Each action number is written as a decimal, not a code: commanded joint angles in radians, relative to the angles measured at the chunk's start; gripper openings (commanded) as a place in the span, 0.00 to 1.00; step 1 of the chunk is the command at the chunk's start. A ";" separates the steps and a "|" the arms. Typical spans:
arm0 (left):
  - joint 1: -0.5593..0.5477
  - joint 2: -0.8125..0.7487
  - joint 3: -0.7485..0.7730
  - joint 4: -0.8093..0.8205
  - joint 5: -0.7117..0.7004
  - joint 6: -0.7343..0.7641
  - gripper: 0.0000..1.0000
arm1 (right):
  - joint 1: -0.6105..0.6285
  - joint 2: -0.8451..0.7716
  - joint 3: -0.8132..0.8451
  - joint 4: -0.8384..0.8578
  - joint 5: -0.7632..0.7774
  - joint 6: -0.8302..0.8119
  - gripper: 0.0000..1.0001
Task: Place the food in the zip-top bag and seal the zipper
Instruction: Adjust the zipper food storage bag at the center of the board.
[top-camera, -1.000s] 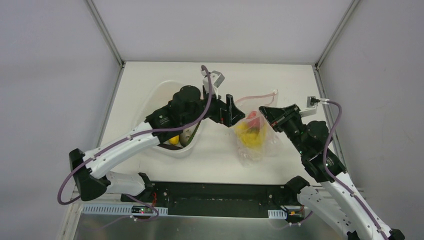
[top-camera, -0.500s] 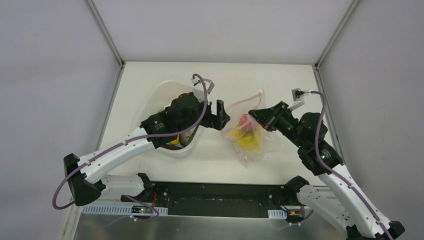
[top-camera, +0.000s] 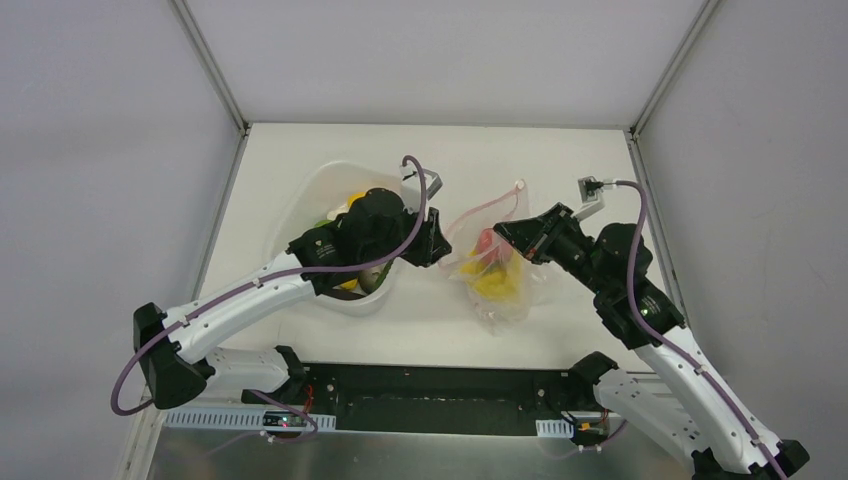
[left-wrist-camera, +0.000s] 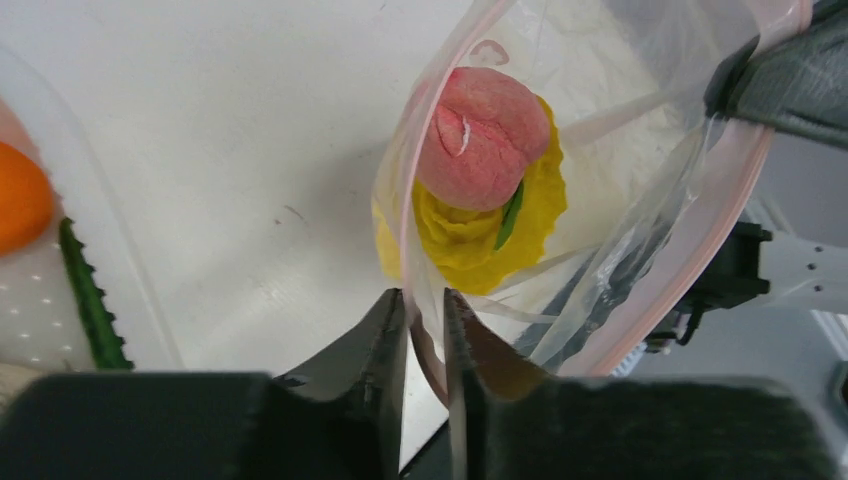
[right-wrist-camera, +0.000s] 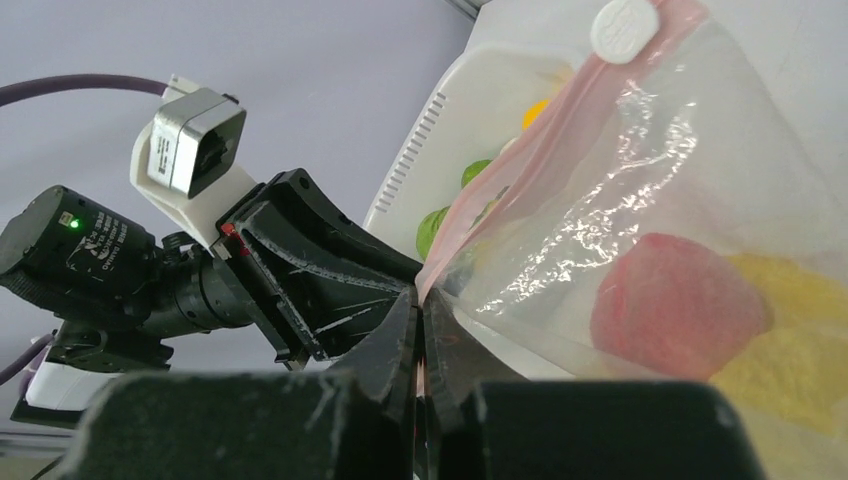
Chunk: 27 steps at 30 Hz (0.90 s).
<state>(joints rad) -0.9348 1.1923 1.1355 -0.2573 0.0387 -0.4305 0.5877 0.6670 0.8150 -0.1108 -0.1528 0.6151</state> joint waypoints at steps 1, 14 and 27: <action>0.005 0.017 0.047 0.060 0.070 -0.003 0.11 | -0.002 0.025 0.073 0.039 -0.085 -0.027 0.03; 0.005 -0.105 0.163 0.084 0.046 0.027 0.00 | -0.003 -0.076 0.028 -0.094 0.385 -0.015 0.04; 0.003 0.014 0.128 0.132 0.124 -0.054 0.00 | -0.005 -0.025 0.061 -0.038 0.235 -0.066 0.04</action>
<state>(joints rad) -0.9344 1.2400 1.2766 -0.2272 0.1059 -0.4610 0.5884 0.6647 0.8047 -0.2352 0.1146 0.6060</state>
